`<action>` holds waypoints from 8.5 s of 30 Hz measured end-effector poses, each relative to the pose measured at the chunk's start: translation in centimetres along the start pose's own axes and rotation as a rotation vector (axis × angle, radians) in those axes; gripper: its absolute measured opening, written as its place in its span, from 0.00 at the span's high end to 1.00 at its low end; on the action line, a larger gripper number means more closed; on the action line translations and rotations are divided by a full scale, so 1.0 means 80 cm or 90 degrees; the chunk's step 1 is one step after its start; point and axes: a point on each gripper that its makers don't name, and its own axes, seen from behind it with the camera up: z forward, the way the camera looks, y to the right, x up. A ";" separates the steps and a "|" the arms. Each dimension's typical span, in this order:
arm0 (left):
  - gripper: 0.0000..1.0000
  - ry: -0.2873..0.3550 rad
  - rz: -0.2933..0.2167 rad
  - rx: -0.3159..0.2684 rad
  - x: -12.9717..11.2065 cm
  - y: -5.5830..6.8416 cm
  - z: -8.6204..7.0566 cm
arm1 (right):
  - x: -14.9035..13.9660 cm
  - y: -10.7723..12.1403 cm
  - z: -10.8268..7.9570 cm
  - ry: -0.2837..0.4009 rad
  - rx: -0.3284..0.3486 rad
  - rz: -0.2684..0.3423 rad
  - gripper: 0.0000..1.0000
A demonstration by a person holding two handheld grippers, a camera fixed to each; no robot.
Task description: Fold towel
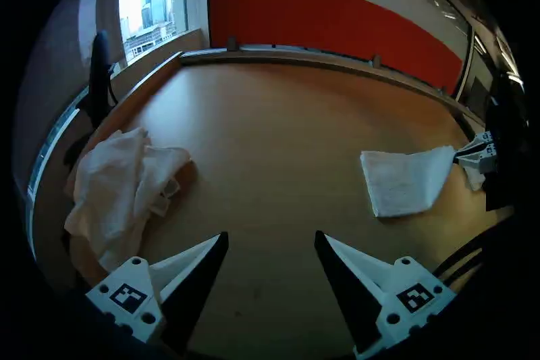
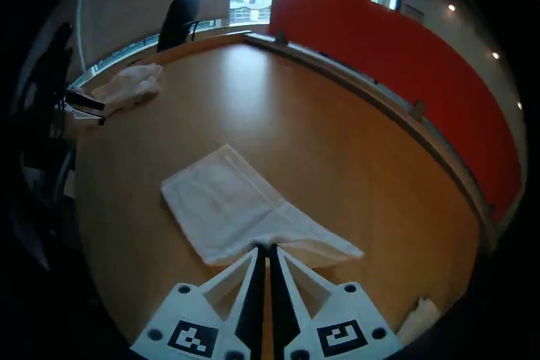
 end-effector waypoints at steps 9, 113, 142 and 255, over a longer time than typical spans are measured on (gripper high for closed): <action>0.05 0.011 -0.029 0.024 -0.008 -0.014 -0.024 | 0.058 -0.056 0.047 0.005 0.080 -0.089 0.96; 0.05 0.011 -0.008 0.013 -0.006 0.003 -0.021 | -0.079 -0.098 0.080 -0.105 0.066 0.007 0.71; 0.05 0.032 0.007 -0.013 0.013 0.011 -0.014 | 0.029 -0.068 0.049 -0.021 0.036 -0.006 0.96; 0.05 0.054 0.047 -0.027 0.080 0.105 -0.010 | -0.175 0.377 -0.230 -0.114 -0.178 0.146 0.96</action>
